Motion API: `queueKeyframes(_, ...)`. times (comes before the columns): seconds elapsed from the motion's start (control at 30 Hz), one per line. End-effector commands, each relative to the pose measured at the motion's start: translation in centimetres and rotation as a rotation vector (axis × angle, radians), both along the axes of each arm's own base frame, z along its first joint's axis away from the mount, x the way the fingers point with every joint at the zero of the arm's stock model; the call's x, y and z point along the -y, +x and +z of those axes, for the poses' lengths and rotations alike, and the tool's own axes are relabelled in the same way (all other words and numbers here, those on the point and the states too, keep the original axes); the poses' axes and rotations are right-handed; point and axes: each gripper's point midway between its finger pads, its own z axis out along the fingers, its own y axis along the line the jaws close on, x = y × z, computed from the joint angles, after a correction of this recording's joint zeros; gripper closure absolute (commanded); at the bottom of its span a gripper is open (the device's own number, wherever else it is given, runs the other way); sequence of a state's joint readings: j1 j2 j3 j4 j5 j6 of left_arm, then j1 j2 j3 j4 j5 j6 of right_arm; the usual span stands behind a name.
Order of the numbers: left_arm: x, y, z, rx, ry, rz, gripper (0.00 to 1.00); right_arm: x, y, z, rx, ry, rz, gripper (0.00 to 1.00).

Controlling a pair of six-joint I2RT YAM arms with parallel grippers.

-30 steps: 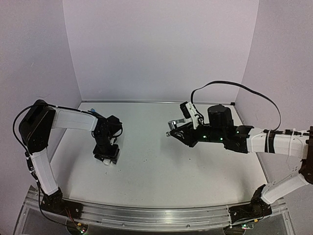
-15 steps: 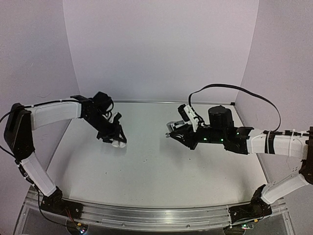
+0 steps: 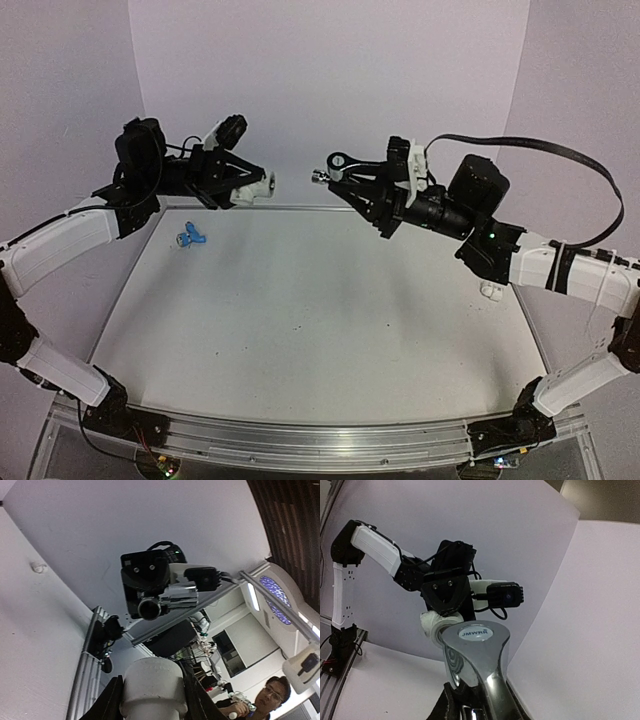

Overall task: Install the water faucets
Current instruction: Install the adaptor onto the water faucet.

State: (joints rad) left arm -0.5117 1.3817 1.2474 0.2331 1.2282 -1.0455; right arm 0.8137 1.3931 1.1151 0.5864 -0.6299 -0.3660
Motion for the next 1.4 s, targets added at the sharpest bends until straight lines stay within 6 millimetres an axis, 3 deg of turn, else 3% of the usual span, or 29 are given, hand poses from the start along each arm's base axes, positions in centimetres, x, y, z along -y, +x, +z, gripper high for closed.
queueKeyframes(0.0,-1.8,-4.0,5.6,0.145,-0.146,-0.116,1.0,-0.7,-3.4,4.4,0.284,0.101,0.104,1.0)
queueKeyframes(0.17,-1.8,-3.9,6.6,0.122,-0.156,-0.106,1.0,-2.4,-4.2,4.6,0.331,0.093,0.162,1.0)
queueKeyframes(0.37,-1.5,-3.4,5.8,0.088,-0.145,-0.1,1.0,-3.6,-3.9,5.0,0.318,0.065,0.192,1.0)
queueKeyframes(0.83,-1.0,-2.5,4.6,0.061,-0.126,-0.105,1.0,-5.3,-3.1,5.8,0.271,0.037,0.232,1.0)
queueKeyframes(1.37,-1.1,-2.7,4.4,0.064,-0.126,-0.105,1.0,-6.8,-2.8,5.2,0.217,0.004,0.277,1.0)
